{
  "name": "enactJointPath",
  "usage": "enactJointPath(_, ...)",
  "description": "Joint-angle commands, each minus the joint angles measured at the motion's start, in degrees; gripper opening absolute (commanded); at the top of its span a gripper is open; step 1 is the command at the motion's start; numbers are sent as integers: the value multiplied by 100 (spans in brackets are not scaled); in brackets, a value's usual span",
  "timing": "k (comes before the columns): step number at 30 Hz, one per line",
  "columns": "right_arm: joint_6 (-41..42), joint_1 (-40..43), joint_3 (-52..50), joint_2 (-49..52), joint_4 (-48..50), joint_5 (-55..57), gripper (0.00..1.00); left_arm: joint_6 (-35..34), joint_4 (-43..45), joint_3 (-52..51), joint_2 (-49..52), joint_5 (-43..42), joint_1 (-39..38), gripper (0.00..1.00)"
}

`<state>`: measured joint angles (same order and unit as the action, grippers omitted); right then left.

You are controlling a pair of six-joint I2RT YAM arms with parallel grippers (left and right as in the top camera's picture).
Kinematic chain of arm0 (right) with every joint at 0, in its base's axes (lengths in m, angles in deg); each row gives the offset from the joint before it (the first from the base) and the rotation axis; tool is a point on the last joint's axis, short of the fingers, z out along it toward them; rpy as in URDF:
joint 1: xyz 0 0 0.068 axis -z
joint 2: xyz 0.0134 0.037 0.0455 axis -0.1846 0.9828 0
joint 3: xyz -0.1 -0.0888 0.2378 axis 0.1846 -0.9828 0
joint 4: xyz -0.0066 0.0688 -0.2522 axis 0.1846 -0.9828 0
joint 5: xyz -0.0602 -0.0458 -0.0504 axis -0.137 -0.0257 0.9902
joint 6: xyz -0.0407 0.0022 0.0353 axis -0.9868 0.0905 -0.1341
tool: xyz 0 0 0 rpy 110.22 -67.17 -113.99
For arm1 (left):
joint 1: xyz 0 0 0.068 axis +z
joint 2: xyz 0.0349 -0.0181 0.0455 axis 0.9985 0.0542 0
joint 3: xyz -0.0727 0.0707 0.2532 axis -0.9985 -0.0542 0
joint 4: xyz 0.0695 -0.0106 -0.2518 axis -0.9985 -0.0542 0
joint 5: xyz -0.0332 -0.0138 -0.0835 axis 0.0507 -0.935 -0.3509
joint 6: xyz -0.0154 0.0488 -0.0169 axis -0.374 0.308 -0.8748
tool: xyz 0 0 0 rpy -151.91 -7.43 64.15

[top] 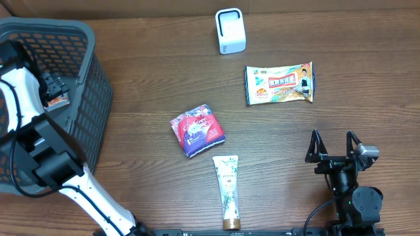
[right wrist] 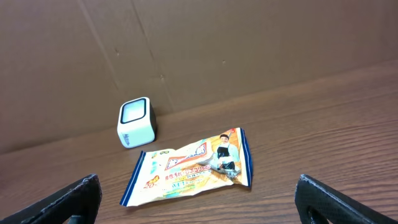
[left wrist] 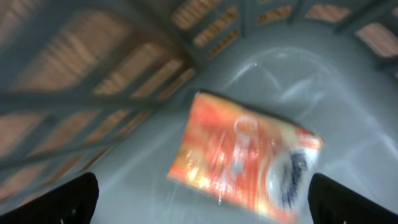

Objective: Scan the item barcode
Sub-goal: 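Reach the left gripper into the basket and grasp the orange Kleenex pack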

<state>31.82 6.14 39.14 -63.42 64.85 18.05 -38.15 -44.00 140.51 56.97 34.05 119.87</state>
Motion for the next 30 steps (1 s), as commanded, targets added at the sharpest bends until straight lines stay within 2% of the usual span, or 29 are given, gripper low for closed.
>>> enactJointPath(1,46,35,-59,-68,17,-7,100,103,173,-33,238,79,-76,100)
enactJointPath(10,44,35,-59,-68,15,-7,100,-70,699,-94,328,-15,-162,100)
enactJointPath(13,44,35,-59,-68,15,-7,100,-76,728,-140,328,-260,-162,100)
enactJointPath(20,44,35,-59,-68,15,-7,100,-721,763,-557,330,-310,-162,100)
enactJointPath(30,46,35,-59,-68,17,-7,100,-761,776,-769,326,-199,-162,100)
